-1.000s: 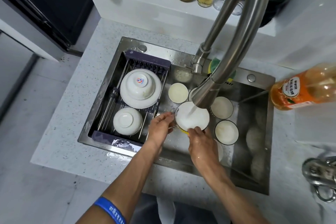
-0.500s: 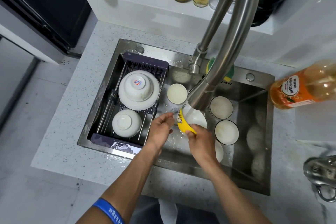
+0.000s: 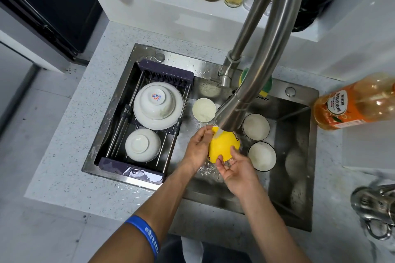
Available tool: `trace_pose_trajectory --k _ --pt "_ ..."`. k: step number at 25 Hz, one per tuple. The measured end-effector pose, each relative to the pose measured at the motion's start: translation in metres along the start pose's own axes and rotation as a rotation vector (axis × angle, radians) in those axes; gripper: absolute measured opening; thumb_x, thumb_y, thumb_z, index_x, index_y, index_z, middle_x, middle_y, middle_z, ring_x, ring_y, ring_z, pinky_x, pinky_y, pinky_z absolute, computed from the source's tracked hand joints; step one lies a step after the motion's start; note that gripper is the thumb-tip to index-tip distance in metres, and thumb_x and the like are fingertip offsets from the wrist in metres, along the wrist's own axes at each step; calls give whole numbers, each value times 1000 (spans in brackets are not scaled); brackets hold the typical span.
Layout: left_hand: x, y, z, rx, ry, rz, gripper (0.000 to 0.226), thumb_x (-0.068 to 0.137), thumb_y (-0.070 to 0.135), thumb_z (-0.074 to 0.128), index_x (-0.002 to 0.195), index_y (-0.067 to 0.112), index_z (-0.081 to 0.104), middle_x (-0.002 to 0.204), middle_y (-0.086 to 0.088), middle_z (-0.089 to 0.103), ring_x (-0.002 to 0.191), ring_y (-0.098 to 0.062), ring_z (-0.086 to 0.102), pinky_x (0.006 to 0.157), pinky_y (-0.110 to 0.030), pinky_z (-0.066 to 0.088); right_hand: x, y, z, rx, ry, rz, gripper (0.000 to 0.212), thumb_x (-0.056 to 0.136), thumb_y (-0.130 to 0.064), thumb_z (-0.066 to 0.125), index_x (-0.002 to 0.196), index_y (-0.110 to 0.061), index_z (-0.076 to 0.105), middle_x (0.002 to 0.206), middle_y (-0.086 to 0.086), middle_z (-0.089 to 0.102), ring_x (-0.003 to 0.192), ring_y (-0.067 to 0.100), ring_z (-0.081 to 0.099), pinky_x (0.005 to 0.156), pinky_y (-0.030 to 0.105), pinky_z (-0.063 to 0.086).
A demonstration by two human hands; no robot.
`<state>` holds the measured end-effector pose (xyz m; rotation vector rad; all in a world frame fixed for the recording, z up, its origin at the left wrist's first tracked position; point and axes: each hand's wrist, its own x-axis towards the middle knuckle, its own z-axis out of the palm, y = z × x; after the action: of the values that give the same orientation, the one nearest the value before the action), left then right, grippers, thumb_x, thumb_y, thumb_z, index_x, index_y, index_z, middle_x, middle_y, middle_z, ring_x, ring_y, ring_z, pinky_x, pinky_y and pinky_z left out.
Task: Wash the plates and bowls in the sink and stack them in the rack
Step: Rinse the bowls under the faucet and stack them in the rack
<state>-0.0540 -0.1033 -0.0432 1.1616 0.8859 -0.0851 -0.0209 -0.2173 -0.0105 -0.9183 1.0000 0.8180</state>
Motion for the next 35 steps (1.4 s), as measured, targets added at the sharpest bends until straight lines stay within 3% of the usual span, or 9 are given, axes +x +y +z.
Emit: trace_pose_trajectory --k 3,9,13,17,20,25,27,31,35 --pt "6 -2 8 -37 6 -140 32 101 45 47 123 25 60 123 8 63 110 -10 58 99 -28 45 -8 -10 -15 12 -39 42 13 98 -17 54 90 -8 57 77 7 58 70 19 49 57 29 55" --pt "4 10 -25 -403 45 -428 28 100 35 53 109 12 66 83 -6 75 66 -18 71 52 -27 55 17 4 -19 -71 -87 143 23 94 -26 42 76 -13 50 60 4 48 53 16 39 47 25 41" --pt "-4 19 -38 -464 -55 -391 23 98 23 57 112 7 63 93 -11 73 69 -19 72 56 -29 59 33 16 -9 -308 -32 165 32 100 -34 40 84 -12 57 74 9 64 68 21 54 58 33 51" --pt "-3 11 -31 211 -89 27 13 87 6 72 100 8 71 76 -1 67 64 -10 60 59 -21 50 32 19 -9 -687 -6 -250 9 99 -27 53 104 -27 60 120 6 65 94 27 65 70 38 58" --pt "-2 5 -38 1027 -290 527 7 81 14 71 84 20 70 70 0 66 74 -19 64 74 -24 39 38 4 -26 -1414 -282 -952 54 87 -16 63 134 -38 49 141 -9 49 120 15 54 91 30 49" --pt "-3 3 -52 1560 -179 919 22 82 39 73 101 30 76 100 5 73 109 -24 58 109 -35 19 33 -15 -27 -1987 -324 -1192 12 91 -31 67 92 -19 65 86 -2 60 82 29 59 65 36 45" --pt "-5 -5 -59 1252 -41 898 39 71 35 84 107 25 75 119 1 64 116 -23 53 109 -34 29 23 -1 -35 -2005 -177 -1336 12 89 -27 70 88 -15 65 83 1 61 75 29 57 61 34 43" --pt "-27 -4 -51 126 -30 190 71 77 -11 70 137 25 53 132 -1 57 116 -10 55 98 -21 48 19 14 -18 -1981 -54 -1398 14 81 -21 76 81 -14 65 80 2 61 70 30 55 61 39 49" --pt "-27 2 -47 -159 85 -68 43 93 2 61 134 15 57 107 -5 69 95 -14 64 79 -22 54 6 26 -23 -2101 65 -1378 21 72 -20 85 74 -14 66 74 0 61 67 29 57 49 35 48"
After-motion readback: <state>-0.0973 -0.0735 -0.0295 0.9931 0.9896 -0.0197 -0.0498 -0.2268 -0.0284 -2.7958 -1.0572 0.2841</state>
